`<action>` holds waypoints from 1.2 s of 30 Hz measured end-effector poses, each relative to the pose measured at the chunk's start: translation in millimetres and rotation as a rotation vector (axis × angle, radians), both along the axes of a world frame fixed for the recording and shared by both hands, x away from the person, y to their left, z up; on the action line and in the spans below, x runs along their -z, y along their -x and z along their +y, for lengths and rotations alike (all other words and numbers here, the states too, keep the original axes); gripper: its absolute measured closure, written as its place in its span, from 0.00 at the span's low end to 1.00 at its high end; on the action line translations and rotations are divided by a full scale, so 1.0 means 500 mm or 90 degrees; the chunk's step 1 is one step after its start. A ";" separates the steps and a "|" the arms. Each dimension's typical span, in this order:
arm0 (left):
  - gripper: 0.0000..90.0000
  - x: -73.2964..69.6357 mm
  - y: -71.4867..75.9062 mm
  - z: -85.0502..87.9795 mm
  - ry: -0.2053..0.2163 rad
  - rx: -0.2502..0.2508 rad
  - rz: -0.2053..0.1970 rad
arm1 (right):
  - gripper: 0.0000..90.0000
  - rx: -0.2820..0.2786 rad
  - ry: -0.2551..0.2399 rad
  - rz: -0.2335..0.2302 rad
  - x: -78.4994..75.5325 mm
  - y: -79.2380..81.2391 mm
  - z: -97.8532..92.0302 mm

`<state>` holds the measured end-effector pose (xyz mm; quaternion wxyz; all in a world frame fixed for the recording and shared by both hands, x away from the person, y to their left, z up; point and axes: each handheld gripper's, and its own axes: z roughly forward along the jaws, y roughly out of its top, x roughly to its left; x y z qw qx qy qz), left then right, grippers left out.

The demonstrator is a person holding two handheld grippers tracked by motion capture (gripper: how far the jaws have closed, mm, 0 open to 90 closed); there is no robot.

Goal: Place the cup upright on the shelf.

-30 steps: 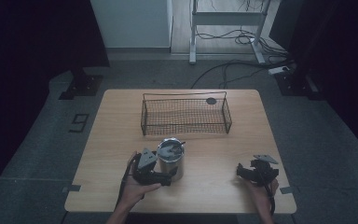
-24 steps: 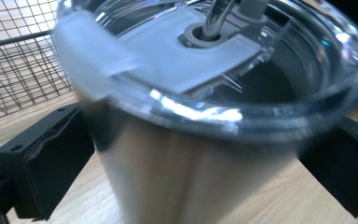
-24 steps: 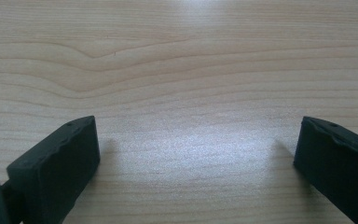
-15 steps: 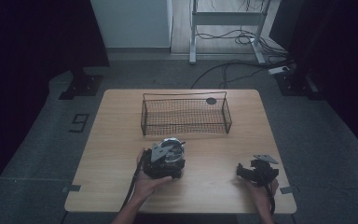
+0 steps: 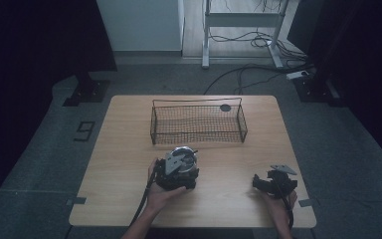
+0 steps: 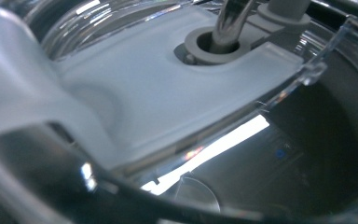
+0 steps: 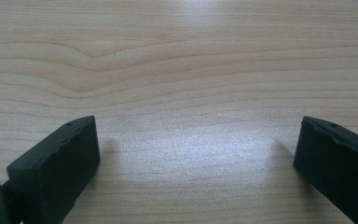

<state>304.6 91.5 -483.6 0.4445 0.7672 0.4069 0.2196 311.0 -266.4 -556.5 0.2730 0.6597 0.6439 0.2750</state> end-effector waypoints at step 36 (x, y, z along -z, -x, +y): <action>0.04 -0.071 0.027 0.025 0.030 0.062 -0.034 | 0.00 -0.001 0.000 0.000 0.000 0.000 0.000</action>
